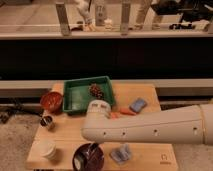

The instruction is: Wipe purple bowl with brush

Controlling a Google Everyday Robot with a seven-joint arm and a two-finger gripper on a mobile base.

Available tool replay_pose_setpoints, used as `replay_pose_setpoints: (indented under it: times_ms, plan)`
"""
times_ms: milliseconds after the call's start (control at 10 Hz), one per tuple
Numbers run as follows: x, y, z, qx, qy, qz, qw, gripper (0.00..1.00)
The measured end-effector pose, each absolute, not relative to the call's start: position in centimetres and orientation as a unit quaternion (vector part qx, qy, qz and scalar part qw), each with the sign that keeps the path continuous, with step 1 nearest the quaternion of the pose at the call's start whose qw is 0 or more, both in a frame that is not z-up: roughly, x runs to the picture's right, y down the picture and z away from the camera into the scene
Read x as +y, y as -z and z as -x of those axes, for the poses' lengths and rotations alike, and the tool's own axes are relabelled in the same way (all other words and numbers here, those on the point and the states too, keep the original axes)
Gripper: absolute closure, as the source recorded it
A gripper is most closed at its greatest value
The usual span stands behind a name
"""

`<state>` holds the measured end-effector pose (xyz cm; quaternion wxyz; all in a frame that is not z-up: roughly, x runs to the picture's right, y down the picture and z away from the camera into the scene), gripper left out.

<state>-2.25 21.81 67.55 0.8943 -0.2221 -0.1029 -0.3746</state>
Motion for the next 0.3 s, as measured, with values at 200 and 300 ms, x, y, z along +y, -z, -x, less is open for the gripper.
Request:
replay_pose_setpoints:
  times_ms: [200,300]
  plan:
    - [22.29,-67.21,1.31,-0.096,0.369,0.229,0.896,1.0]
    - [22.52,-67.05,1.01,-0.093,0.366,0.233,0.896,1.0]
